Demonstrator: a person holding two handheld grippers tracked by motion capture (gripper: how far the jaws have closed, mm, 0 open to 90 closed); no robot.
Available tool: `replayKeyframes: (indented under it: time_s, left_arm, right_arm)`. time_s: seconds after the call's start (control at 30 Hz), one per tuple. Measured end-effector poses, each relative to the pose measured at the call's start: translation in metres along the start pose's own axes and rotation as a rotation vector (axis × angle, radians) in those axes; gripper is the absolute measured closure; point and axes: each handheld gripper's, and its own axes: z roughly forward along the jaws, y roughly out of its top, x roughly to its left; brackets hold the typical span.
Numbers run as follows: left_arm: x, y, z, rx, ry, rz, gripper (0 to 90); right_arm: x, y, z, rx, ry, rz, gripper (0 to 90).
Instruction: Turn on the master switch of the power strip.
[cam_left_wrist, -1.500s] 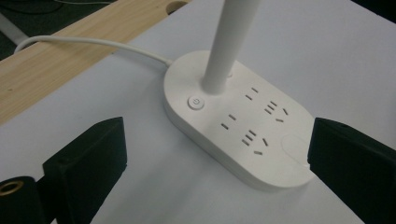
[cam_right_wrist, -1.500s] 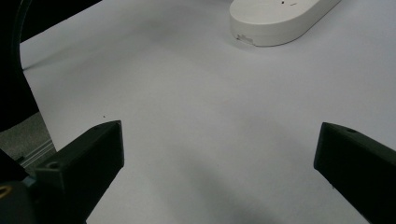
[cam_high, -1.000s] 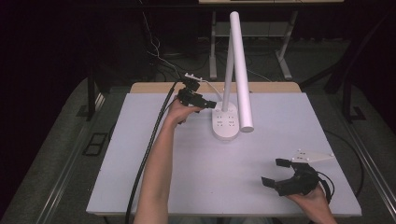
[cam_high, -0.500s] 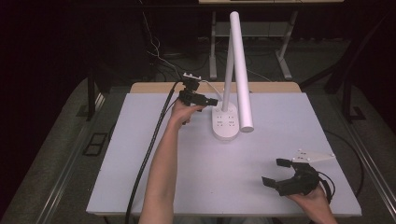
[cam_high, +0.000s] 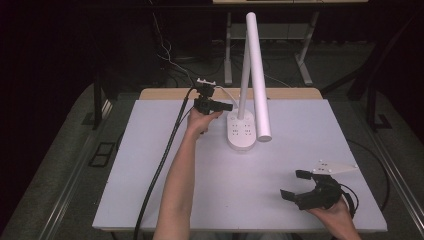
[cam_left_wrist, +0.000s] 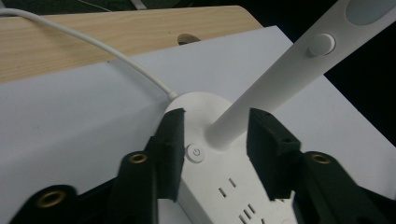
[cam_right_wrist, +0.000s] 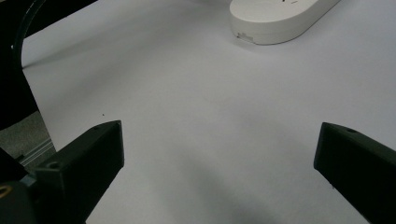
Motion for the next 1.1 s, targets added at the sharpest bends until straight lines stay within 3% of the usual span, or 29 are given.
replayKeyframes:
  time_s: [0.37,0.5,0.53,1.1]
  left_arm:
    - [0.000,-0.003,0.009,-0.024,0.013,-0.044,89.5]
    - [0.000,-0.005,0.013,-0.016,0.012,-0.043,89.8]
    - [-0.001,-0.005,0.015,-0.023,0.010,-0.060,89.8]
    - [0.001,-0.014,0.030,0.008,0.018,-0.056,89.9]
  right_arm:
    - [0.000,0.000,0.000,0.001,0.000,-0.001,1.0]
    - [0.000,0.000,0.000,0.000,-0.001,0.001,1.0]
    - [0.000,0.000,0.000,0.000,-0.002,0.001,1.0]
    - [0.000,0.000,0.000,0.003,0.002,0.001,1.0]
